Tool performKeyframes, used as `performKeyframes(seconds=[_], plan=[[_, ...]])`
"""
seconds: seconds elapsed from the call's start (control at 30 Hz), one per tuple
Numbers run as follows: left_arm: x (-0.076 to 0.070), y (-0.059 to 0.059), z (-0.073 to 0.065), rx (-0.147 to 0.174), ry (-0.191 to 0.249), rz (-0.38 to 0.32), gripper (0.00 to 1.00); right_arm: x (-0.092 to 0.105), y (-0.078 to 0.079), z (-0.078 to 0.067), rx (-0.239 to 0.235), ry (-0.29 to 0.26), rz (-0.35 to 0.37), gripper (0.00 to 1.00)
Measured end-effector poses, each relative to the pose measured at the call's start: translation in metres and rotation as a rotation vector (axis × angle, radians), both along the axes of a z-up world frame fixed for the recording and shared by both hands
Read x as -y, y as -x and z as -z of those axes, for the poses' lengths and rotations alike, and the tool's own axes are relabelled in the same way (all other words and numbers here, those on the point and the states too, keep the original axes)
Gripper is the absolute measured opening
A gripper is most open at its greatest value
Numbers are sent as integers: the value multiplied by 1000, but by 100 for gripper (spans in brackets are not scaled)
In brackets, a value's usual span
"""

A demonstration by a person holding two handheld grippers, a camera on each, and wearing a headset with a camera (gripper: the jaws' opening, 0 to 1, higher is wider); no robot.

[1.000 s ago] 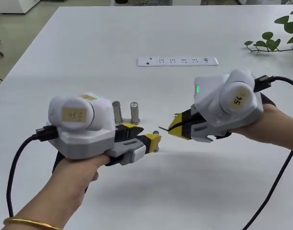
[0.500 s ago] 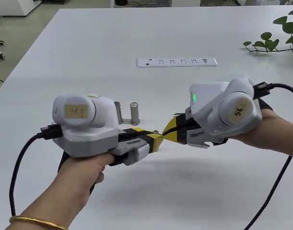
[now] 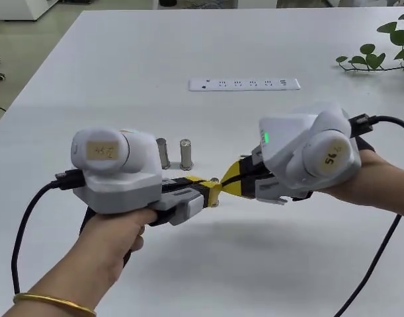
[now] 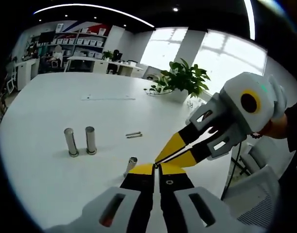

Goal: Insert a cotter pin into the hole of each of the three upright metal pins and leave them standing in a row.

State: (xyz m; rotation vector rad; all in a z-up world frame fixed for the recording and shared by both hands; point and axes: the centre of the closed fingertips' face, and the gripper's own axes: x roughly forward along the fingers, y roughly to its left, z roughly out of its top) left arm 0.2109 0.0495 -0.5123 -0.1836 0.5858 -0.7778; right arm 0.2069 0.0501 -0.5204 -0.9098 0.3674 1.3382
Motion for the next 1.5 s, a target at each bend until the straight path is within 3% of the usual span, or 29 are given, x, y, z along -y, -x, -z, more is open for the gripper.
performKeyframes(seconds=[0.1, 0.23, 0.47, 0.67, 0.8, 0.93, 1.07, 1.13, 1.23, 1.4, 1.5], plan=[[1, 1, 1, 5, 1, 10, 0, 0, 1, 1, 6, 3, -9, 0], [1, 2, -1, 60, -20, 28, 0, 0, 0, 0, 13, -3, -8, 0], [-1, 0, -2, 100, -36, 43, 0, -1, 0, -1, -3, -19, 6, 0], [-1, 1, -1, 107, -45, 57, 0, -1, 1, 1, -24, -33, 18, 0], [0, 4, -1, 119, -53, 82, 0, 1, 2, 4, -90, -55, 50, 0], [-1, 6, -1, 139, -65, 108, 0, 1, 5, 4, -212, -124, 108, 2], [-3, 6, 1, 147, -62, 121, 0, 4, 4, 8, -256, -137, 145, 5], [-4, 7, 3, 152, -65, 134, 0, 3, 8, 8, -311, -168, 161, 6], [-5, 10, 4, 162, -63, 155, 0, 4, 10, 7, -357, -197, 180, 6], [-4, 15, 3, 178, -53, 194, 0, 5, 16, 6, -471, -259, 220, 8], [-3, 20, 1, 181, -28, 222, 0, 9, 15, 6, -514, -281, 244, 8]])
